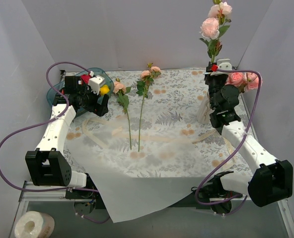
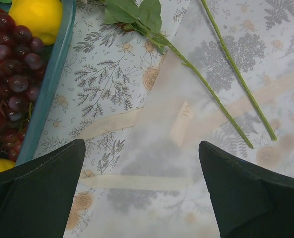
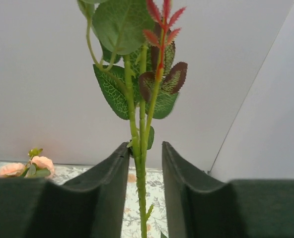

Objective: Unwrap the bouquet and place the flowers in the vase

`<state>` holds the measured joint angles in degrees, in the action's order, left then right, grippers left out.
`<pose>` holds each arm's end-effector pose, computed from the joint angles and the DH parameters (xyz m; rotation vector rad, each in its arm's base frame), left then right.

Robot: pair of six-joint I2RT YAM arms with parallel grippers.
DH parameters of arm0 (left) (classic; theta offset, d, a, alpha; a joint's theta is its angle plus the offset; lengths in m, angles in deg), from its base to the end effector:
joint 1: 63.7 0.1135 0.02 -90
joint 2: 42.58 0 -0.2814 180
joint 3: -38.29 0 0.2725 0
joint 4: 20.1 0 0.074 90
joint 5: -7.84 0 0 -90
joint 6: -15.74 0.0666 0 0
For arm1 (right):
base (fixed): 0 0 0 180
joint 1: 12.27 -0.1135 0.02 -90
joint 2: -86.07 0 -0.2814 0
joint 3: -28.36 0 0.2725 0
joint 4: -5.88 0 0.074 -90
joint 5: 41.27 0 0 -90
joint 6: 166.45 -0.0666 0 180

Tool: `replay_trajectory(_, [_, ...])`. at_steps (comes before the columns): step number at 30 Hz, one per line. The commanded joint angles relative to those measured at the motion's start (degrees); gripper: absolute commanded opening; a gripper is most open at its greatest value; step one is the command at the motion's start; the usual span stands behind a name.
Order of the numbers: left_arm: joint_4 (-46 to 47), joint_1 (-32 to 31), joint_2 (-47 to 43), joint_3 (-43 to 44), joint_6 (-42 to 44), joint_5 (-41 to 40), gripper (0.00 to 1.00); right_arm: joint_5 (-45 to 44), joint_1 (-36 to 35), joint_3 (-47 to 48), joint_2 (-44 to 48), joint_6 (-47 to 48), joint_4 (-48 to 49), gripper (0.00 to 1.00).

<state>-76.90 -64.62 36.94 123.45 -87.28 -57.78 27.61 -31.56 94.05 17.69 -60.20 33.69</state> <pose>0.3240 -0.0327 0.3121 -0.0726 2.4549 -0.6299 0.3022 0.0803 0.4201 -0.0289 1.1647 -0.1617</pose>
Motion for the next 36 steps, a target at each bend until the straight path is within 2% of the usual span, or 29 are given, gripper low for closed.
replay_trajectory(1, [1.4,0.2,-1.6,-0.7,0.8,-0.4,0.98,-1.5,0.3,2.2,2.4,-0.2,-1.1,0.45])
replay_trajectory(3, [1.4,0.2,-1.7,-0.8,0.7,-0.3,0.98,-1.5,0.5,3.1,2.4,0.4,-2.2,0.49])
replay_trajectory(7, [1.9,0.2,-2.4,-1.6,0.9,-0.3,0.98,-1.7,0.7,4.8,3.1,-0.3,-5.9,0.65])
replay_trajectory(13, [1.6,0.2,-2.8,-1.9,1.5,-0.7,0.98,-0.6,0.7,5.6,6.1,-3.0,-8.4,0.74])
replay_trajectory(17, [1.1,0.2,-3.1,-1.6,1.7,-0.2,0.98,5.8,0.8,9.2,8.2,-5.3,-10.2,0.78])
replay_trajectory(23, [0.4,0.2,-3.0,-0.6,0.8,1.0,0.98,19.7,0.2,28.0,4.1,-11.4,-22.7,0.82])
replay_trajectory(25, [0.2,0.2,-3.0,-0.2,0.5,1.3,0.98,20.9,-2.3,34.3,2.6,-11.2,-27.4,0.83])
replay_trajectory(27, [0.3,0.2,-2.9,0.1,0.0,1.1,0.98,21.5,-7.9,38.2,-0.1,-7.5,-30.9,0.84])
replay_trajectory(28, [0.3,0.2,-2.8,0.6,-0.4,1.0,0.98,18.9,-10.7,39.7,-1.0,-5.2,-34.1,0.84])
replay_trajectory(29, [0.1,0.2,-2.6,0.9,-0.8,0.9,0.98,16.4,-18.0,41.4,-2.4,-2.1,-34.8,0.84])
replay_trajectory(30, [0.0,0.2,-2.4,1.3,-1.2,0.8,0.98,8.9,-22.2,42.0,-3.2,5.6,-35.3,0.85])
replay_trajectory(32, [-0.1,0.2,-2.2,2.3,-2.6,0.0,0.98,2.9,-30.6,46.2,-6.8,9.5,-38.8,0.88])
replay_trajectory(33, [0.6,0.2,-2.4,2.3,-3.0,-0.2,0.98,-1.5,-32.0,48.3,-8.5,9.9,-40.4,0.88])
replay_trajectory(36, [3.5,0.8,-3.0,2.9,-6.5,-1.4,0.98,-4.0,-34.7,55.8,-14.3,6.1,-50.6,0.88])
